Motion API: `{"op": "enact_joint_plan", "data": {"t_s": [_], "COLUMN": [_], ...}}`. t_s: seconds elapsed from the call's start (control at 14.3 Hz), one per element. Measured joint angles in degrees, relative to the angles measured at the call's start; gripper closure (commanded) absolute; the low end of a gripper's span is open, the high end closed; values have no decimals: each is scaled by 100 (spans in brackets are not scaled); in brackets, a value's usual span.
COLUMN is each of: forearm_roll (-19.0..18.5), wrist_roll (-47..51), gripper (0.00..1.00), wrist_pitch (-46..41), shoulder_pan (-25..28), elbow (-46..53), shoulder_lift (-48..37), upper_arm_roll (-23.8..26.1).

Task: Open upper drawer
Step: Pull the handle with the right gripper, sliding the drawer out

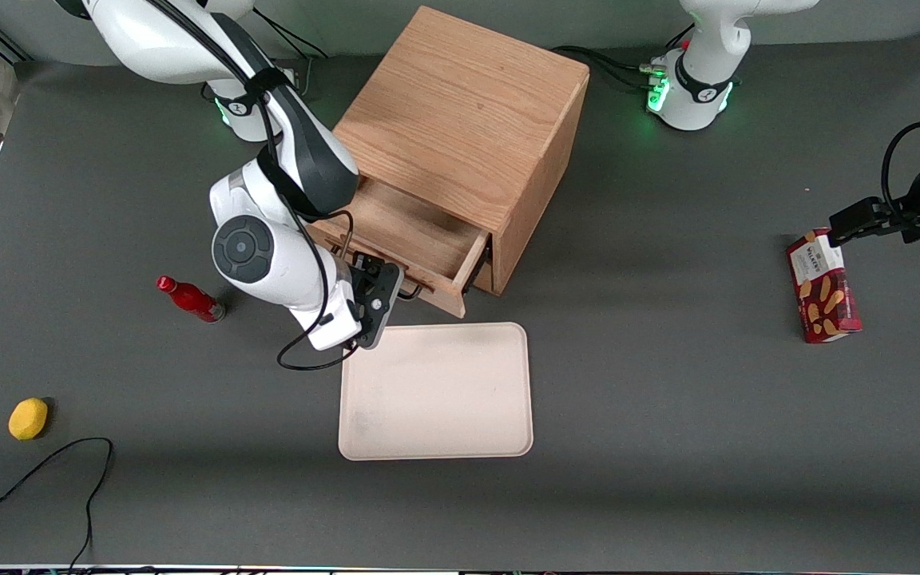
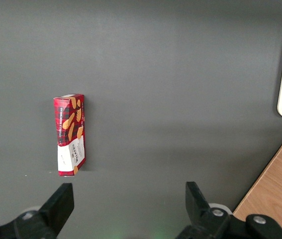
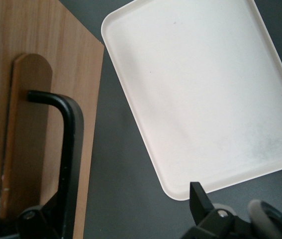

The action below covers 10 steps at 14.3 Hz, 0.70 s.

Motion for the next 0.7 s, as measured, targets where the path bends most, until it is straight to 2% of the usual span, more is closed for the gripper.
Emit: {"op": "enact_joint_plan", "data": {"t_s": [0.7], "forearm_roll": [9], "wrist_roll": [-208], "gripper": [0], "wrist_pitch": [-267], "shoulder_pan": [-186], "elbow": [396], "shoulder_lift": [256], "upper_arm_roll": [-2]}}
